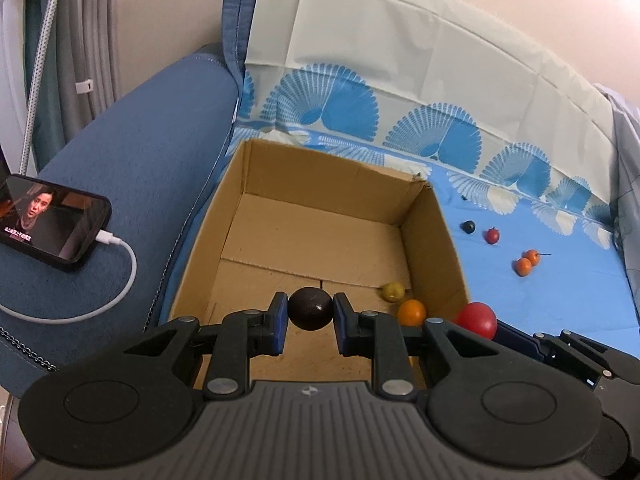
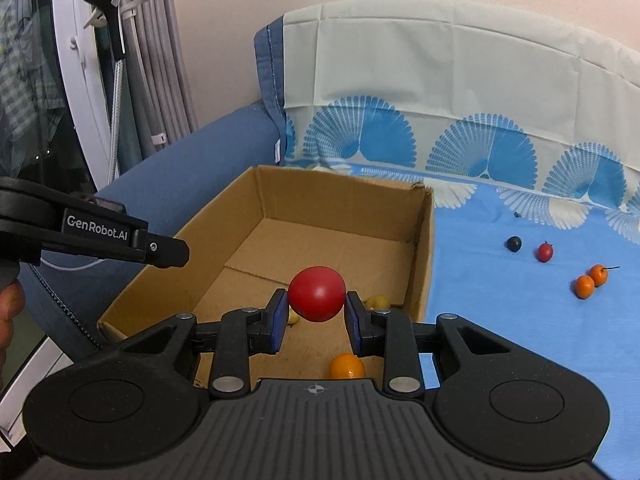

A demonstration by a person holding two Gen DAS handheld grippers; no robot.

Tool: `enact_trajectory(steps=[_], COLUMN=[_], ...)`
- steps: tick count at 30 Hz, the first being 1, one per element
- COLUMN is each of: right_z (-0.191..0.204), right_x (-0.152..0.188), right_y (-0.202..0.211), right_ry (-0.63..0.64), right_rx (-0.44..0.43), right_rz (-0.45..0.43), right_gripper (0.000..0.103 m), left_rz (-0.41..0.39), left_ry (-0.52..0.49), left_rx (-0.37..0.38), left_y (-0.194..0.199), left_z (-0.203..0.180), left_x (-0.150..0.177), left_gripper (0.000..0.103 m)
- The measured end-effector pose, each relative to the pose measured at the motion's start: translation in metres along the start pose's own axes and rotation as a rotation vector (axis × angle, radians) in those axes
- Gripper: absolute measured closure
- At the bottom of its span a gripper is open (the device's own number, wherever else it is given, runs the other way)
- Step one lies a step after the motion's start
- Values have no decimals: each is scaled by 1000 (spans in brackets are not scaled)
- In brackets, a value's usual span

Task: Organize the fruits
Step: 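Carry the dark plum and red tomato over the cardboard box with both tools, then open the left tool over the box while the right tool releases its tomato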

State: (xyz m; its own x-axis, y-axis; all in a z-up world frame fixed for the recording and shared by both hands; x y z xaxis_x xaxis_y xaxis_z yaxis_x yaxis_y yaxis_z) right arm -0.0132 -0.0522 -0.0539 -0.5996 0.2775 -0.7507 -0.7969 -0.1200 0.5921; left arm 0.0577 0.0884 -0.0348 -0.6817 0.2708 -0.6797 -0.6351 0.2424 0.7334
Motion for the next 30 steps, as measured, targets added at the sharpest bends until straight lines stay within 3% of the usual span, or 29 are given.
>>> enact_trajectory(steps=[30], right_z=[4], right_x=[23], right_y=[-71], right_ry=[51], right_rx=[-1], right_rz=[135], right_gripper=[71], left_rz=[185], left_ry=[-3], left_rx=[-74], left_y=[-87], left_z=[22], left_x=[17], left_gripper=[77])
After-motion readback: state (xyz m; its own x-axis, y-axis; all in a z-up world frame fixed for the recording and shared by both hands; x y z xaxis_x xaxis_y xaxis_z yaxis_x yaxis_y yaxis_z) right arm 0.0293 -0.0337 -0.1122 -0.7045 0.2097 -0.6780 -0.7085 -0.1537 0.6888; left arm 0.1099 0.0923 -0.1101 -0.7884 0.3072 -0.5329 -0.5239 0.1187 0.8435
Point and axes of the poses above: each gripper's, at about its wrist camera, not at the fingertips, and y roughly against the way its jaws point, z to its left, x to its underside, the point moved 4 cm from there along -y, roughly the way its jaws point, and after that the axes turned 11 degrees about -y, right-handed, at the moved point
